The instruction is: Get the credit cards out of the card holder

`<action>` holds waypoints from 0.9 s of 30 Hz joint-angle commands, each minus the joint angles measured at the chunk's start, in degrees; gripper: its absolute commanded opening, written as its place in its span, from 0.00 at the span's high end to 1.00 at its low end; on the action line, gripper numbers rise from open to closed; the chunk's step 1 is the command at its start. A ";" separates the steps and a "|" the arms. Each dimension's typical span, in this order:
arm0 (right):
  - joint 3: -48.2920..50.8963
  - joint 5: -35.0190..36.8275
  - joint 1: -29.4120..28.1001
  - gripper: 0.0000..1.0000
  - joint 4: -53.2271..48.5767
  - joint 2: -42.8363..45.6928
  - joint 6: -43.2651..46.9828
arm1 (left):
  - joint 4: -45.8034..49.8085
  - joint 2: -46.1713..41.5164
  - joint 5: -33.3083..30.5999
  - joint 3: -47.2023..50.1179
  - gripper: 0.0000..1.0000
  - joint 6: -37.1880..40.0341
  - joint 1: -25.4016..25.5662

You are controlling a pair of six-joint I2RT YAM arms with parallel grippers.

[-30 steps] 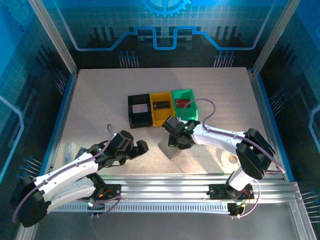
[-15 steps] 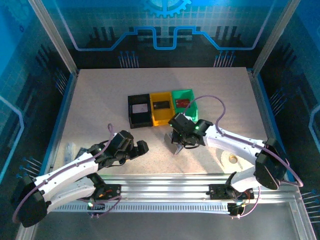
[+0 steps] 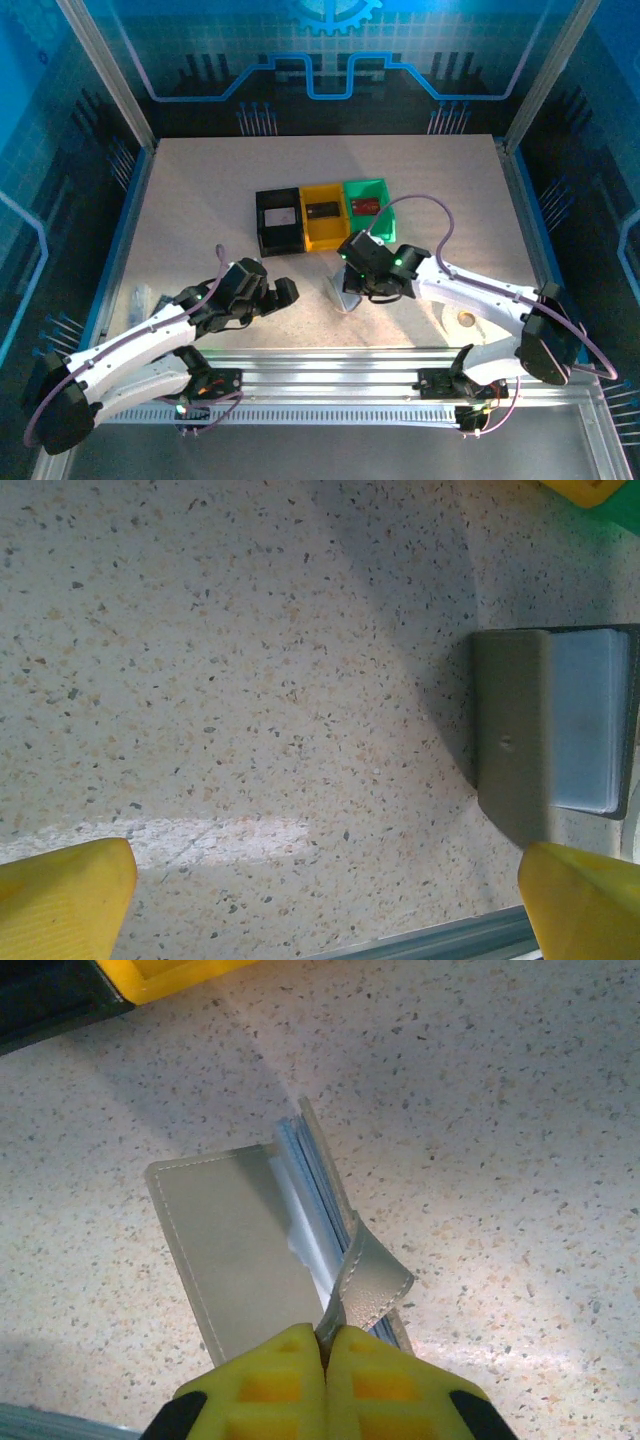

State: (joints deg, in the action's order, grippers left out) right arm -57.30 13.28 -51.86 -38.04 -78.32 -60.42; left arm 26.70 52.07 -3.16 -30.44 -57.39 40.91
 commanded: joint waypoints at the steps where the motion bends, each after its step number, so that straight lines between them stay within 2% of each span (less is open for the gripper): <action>1: 0.48 -0.27 -1.18 1.00 0.25 1.31 -2.15 | 0.37 0.20 0.73 -1.73 0.01 1.57 0.32; 16: 3.34 0.25 -2.37 1.00 2.70 2.11 -4.39 | -1.94 2.46 3.02 -1.75 0.01 1.48 0.32; 27: 11.19 -1.94 0.87 1.00 5.54 5.00 -4.84 | -4.82 6.89 5.33 -2.25 0.01 1.66 0.32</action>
State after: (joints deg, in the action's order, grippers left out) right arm -48.10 12.38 -52.36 -33.65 -74.91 -64.29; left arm 23.24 58.02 0.25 -30.72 -56.84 40.91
